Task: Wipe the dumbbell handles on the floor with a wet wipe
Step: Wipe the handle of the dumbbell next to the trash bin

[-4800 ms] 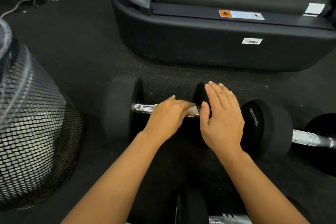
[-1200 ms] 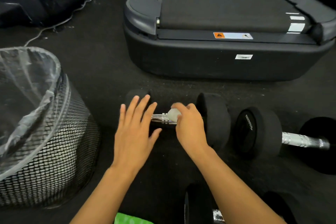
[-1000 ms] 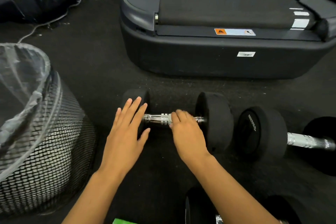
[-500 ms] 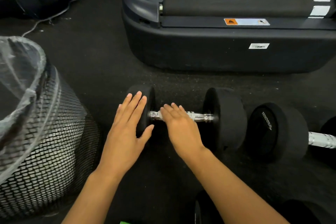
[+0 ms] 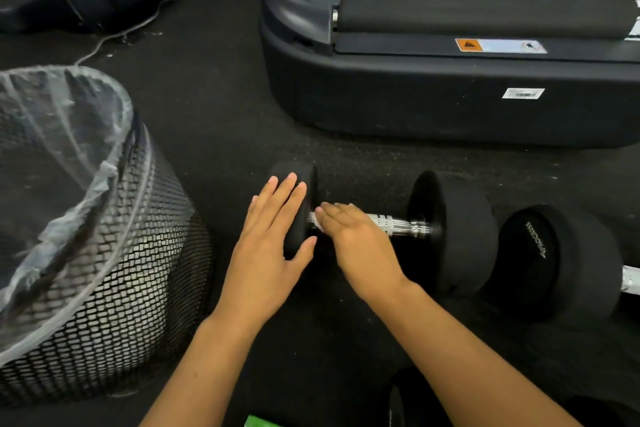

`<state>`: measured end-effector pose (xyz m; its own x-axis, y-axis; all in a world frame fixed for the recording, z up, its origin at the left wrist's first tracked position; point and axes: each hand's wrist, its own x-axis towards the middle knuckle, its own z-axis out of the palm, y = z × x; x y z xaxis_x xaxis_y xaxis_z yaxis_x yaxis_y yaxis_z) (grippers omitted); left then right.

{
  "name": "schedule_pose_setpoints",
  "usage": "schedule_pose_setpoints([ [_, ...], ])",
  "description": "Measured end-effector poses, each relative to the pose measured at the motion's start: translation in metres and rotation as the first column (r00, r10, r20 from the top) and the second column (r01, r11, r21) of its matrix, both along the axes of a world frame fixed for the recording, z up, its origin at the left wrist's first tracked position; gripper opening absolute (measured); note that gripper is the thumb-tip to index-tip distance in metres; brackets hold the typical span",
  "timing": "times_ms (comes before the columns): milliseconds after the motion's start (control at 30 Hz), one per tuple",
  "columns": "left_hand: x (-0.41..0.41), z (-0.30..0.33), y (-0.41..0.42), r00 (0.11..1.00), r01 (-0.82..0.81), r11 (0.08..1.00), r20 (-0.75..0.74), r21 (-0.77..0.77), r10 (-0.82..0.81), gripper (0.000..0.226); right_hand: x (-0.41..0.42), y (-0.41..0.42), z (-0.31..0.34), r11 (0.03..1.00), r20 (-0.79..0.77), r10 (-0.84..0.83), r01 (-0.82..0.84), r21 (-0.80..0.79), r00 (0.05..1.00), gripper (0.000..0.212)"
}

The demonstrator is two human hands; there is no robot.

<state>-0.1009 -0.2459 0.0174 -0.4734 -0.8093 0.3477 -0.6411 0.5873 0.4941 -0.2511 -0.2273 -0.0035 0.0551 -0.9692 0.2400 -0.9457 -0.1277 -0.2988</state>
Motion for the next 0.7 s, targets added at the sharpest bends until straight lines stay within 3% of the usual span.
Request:
schedule_pose_setpoints([
  [200, -0.003, -0.001, -0.001, 1.0, -0.016, 1.0, -0.024, 0.0, 0.016, 0.075, 0.008, -0.006, -0.002, 0.997, -0.019, -0.042, 0.044, 0.071, 0.999, 0.044],
  [300, -0.002, -0.002, 0.0, 0.999, -0.011, 1.0, -0.04, 0.004, 0.011, 0.075, 0.0, 0.002, -0.006, 1.0, -0.057, 0.01, -0.01, -0.008, 0.998, 0.053],
  [467, -0.004, -0.002, -0.001, 0.998, -0.017, 1.0, -0.06, 0.006, 0.017, 0.075, 0.012, -0.008, 0.004, 0.995, -0.019, -0.066, 0.068, 0.075, 0.998, 0.038],
  [600, -0.004, -0.003, 0.001, 0.997, -0.019, 1.0, -0.074, 0.014, 0.02, 0.075, -0.004, -0.002, -0.004, 0.999, -0.096, -0.04, 0.041, 0.012, 0.995, 0.037],
  [700, -0.004, -0.004, 0.003, 0.997, -0.03, 1.0, -0.071, 0.009, 0.03, 0.076, -0.009, -0.008, 0.001, 0.998, 0.013, -0.055, 0.054, 0.035, 0.998, 0.031],
])
